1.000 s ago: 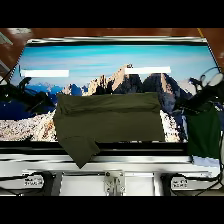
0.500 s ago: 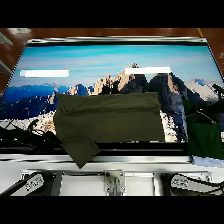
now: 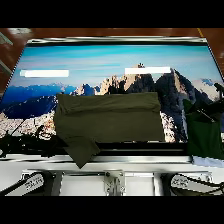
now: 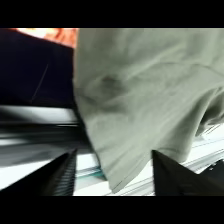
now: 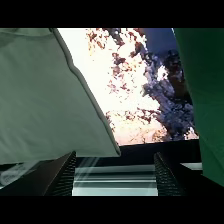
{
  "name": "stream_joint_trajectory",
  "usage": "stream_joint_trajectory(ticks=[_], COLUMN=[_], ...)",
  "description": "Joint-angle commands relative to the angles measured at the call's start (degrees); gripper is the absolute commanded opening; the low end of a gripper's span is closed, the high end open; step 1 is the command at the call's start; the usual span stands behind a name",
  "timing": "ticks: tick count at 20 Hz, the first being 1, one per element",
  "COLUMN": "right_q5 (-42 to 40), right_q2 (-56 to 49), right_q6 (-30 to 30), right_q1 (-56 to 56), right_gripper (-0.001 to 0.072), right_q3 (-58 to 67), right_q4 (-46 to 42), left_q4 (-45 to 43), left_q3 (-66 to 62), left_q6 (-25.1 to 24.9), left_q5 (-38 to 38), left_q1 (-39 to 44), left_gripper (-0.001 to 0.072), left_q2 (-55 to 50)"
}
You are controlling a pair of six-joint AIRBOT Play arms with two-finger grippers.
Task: Fold the shirts.
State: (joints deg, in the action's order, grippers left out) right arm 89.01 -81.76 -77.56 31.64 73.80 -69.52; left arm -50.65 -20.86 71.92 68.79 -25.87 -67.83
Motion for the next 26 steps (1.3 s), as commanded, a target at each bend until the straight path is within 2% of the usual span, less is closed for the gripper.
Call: stream_joint_trajectory(ticks=[1,5,6,8,9,10,13,17,23,26], right_q5=[-0.1,-0.3,-0.3,-0.2,-0.1,0.5,0.3,-4.9,-13.1,-17.3], right_q2=[0.0,0.0,0.0,0.0,0.0,0.0,0.0,0.0,0.0,0.0], right_q6=[-0.5,-0.6,-0.7,-0.9,-0.8,-0.3,2.3,5.5,5.6,4.6], right_q1=[0.0,0.0,0.0,0.0,0.0,0.0,0.0,0.0,-0.6,-6.0], right_gripper=[0.0622,0.0622,0.0622,0.0622,0.0622,0.0622,0.0624,0.0625,0.0613,0.0613], right_q3=[0.0,0.0,0.0,-0.1,-0.7,-2.6,-14.0,-26.1,-32.0,-33.3], right_q4=[0.0,0.0,0.0,-0.2,-0.5,-1.2,2.1,5.0,9.0,7.5], left_q4=[4.5,5.9,6.2,6.6,6.6,6.6,6.6,6.6,6.6,6.6], left_q3=[1.0,1.2,1.2,1.1,1.1,1.1,1.1,0.4,-2.7,-4.1], left_q6=[-2.7,-2.2,-1.5,-1.2,-1.9,-2.6,-5.4,-6.6,-6.7,-6.7], left_q5=[-4.3,-6.9,-7.6,-7.7,-6.8,-5.7,-3.0,-0.7,0.1,1.3], left_q1=[0.2,5.9,7.6,9.7,9.8,9.8,9.8,9.8,9.8,9.8], left_gripper=[0.0510,0.0491,0.0435,0.0172,0.0080,0.0045,0.0045,0.0045,0.0045,0.0046], left_q2=[-1.2,-3.1,-3.8,-4.6,-4.6,-4.6,-4.5,-4.2,-4.2,-4.2])
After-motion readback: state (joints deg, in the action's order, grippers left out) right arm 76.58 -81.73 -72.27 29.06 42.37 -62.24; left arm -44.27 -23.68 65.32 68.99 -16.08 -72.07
